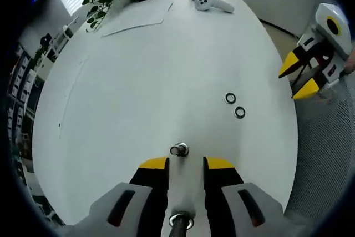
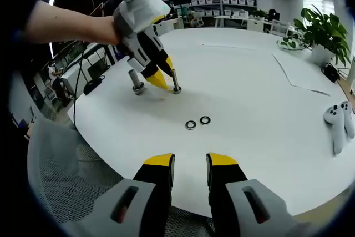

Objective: Place the washer onto the threaded stud by aligning its center hole with the stud, sliding it down to the base, and recovering from edge contact or off-axis alignment until the washer reaches the visible bottom stop.

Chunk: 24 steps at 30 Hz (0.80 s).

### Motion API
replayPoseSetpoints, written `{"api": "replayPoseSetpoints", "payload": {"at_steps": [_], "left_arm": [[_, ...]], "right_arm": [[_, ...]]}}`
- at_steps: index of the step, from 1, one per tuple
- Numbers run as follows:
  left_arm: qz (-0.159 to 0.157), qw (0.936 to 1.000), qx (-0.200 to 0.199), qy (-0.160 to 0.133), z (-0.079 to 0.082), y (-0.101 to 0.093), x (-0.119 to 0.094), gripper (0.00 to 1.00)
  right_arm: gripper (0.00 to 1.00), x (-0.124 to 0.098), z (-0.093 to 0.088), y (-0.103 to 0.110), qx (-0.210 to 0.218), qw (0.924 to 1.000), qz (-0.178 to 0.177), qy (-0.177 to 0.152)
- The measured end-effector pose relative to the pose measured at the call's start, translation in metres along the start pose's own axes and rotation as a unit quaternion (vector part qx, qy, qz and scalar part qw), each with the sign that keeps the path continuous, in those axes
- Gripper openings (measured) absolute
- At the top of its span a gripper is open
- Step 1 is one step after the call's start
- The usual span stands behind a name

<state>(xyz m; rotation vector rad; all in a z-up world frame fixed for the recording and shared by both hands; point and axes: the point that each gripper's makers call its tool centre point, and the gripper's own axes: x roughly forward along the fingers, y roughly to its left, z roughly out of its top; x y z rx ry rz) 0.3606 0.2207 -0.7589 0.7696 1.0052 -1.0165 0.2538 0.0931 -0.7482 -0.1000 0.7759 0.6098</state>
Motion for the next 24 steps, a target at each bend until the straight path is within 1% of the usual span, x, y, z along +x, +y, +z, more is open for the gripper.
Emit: {"api": "replayPoseSetpoints", "payload": {"at_steps": [3, 5, 6, 10, 13, 17, 24], "left_arm": [[0.002, 1.0, 0.004, -0.003, -0.001, -0.005, -0.005, 0.21], [-0.001, 0.9997, -0.017, -0.019, 0.003, -0.009, -0.007, 0.21], [-0.002, 0.9996, -0.019, -0.02, 0.003, -0.012, -0.008, 0.21], [-0.003, 0.9998, -0.009, -0.019, 0.005, -0.022, -0.008, 0.21], [-0.007, 0.9996, -0.007, -0.025, 0.01, -0.031, -0.008, 0.21], [-0.012, 0.9995, 0.0, -0.029, 0.017, -0.043, -0.005, 0.2], [-0.029, 0.9992, 0.007, -0.025, 0.024, -0.061, 0.009, 0.2]], "right_arm": [[0.26, 0.0, 0.0, 0.0, 0.0, 1.0, 0.0, -0.001], [0.26, 0.0, 0.0, 0.0, 0.0, 1.0, 0.0, -0.001], [0.26, 0.0, 0.0, 0.0, 0.001, 1.0, 0.0, -0.002], [0.26, 0.0, 0.001, 0.0, 0.0, 1.0, 0.001, -0.004], [0.26, 0.0, 0.001, 0.0, 0.003, 1.0, 0.001, -0.005], [0.26, -0.001, 0.002, -0.001, 0.005, 1.0, 0.001, -0.008], [0.26, -0.001, 0.002, -0.001, 0.006, 0.9999, 0.0, -0.009]]}}
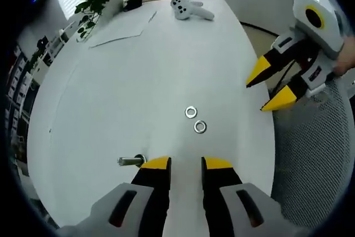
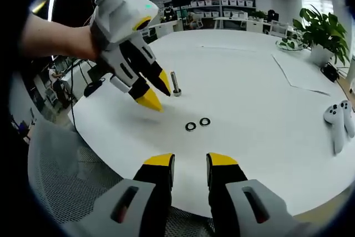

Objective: Place the washer onto the threaded stud by aligning its center hole with the stud, sliding it down to the base, and recovering from edge contact or off-axis alignment until the washer reaches the visible bottom stop.

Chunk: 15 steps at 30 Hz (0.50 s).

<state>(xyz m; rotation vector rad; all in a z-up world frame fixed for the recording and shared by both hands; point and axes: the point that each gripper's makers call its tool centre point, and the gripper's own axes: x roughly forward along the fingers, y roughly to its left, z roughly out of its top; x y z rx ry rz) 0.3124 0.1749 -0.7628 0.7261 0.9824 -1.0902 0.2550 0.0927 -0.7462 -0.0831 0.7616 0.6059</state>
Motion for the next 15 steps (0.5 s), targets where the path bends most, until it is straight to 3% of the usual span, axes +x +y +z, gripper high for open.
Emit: {"api": "replayPoseSetpoints", "payload": {"at_steps": [5, 15], "left_arm": [[-0.014, 0.9998, 0.008, 0.012, 0.001, -0.01, 0.012, 0.2], [-0.012, 0.9996, 0.013, 0.02, 0.004, -0.006, 0.023, 0.2]], "right_arm": [[0.26, 0.0, 0.001, -0.001, 0.002, 1.0, -0.002, -0.003], [0.26, 0.0, 0.001, -0.001, 0.002, 1.0, -0.003, -0.002]]}}
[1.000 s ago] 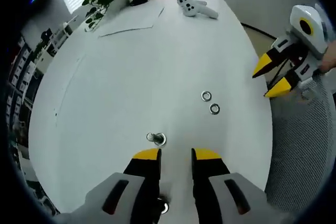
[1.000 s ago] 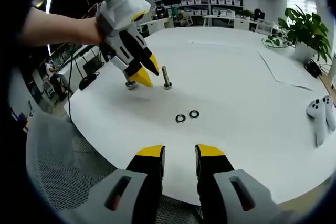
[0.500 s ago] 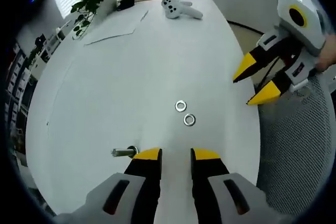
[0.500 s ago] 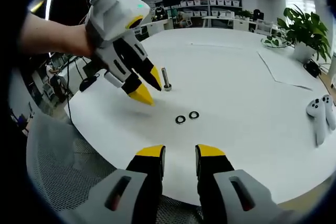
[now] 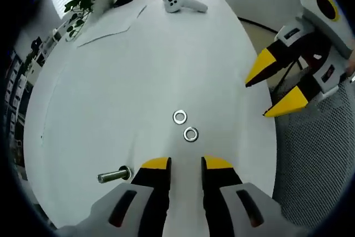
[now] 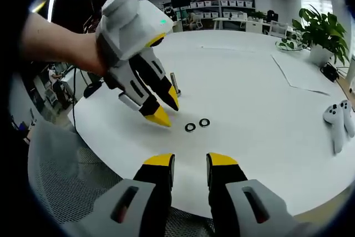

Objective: Place the washer onto the threaded stud by aligning its center hole with the stud, sliding it down to the base, and recovering from edge contact or off-axis alignment until the washer reaches the visible bottom stop.

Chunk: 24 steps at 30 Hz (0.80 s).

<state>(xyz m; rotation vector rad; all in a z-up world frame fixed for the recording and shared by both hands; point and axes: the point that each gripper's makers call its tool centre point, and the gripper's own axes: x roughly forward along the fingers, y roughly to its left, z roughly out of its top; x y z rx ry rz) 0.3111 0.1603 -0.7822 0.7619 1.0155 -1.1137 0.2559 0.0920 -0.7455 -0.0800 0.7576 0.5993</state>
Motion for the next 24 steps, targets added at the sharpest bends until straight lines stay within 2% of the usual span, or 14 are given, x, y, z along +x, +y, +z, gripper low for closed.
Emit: {"api": "replayPoseSetpoints", "payload": {"at_steps": [18, 24], "left_arm": [[-0.005, 0.9999, 0.009, -0.004, 0.012, -0.003, 0.018, 0.19], [0.004, 0.9997, 0.019, -0.018, 0.022, -0.004, 0.021, 0.17]], "right_arm": [[0.26, 0.001, -0.001, 0.0, -0.001, 1.0, 0.002, 0.002], [0.26, 0.001, 0.0, 0.0, 0.001, 1.0, 0.001, 0.0]]}}
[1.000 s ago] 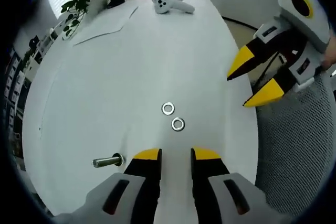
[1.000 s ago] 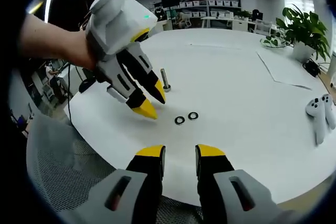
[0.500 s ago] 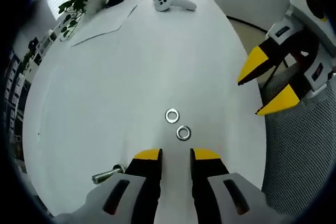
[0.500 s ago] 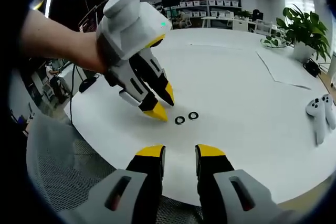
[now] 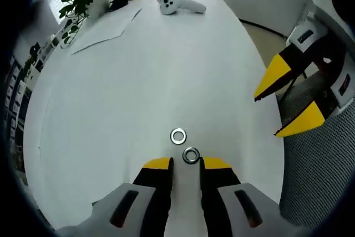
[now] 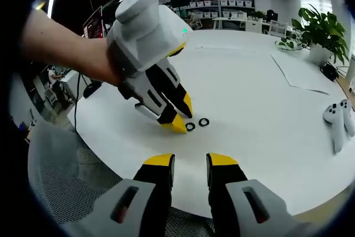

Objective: Place the washer onto the threaded stud by aligning its center hole with the stud, sliding it down to the base, and recovering from edge contact or off-axis alignment until the washer reaches the visible bottom stop.

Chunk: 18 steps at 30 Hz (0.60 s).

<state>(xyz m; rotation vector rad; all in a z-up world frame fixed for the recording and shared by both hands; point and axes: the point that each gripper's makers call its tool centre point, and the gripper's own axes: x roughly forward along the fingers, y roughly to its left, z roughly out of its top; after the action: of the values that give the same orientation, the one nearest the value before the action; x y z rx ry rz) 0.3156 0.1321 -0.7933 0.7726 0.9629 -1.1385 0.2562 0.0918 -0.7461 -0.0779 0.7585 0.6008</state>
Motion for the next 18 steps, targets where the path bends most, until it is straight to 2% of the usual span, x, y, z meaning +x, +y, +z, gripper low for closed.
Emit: {"api": "replayPoseSetpoints", "payload": {"at_steps": [3, 6, 18], "left_arm": [[0.002, 0.9994, 0.036, 0.0, 0.003, -0.0027, 0.0009, 0.14], [-0.005, 0.9996, 0.029, 0.001, 0.0031, -0.005, 0.0017, 0.1], [-0.007, 0.9998, 0.018, 0.005, -0.0029, -0.0014, -0.0005, 0.1]], "right_arm": [[0.26, -0.0003, -0.0001, 0.0, 0.0, 1.0, 0.0, 0.0], [0.26, -0.0002, -0.0002, -0.0003, 0.0, 1.0, -0.001, 0.0], [0.26, -0.0001, -0.001, 0.0, -0.002, 1.0, -0.001, 0.003]]}}
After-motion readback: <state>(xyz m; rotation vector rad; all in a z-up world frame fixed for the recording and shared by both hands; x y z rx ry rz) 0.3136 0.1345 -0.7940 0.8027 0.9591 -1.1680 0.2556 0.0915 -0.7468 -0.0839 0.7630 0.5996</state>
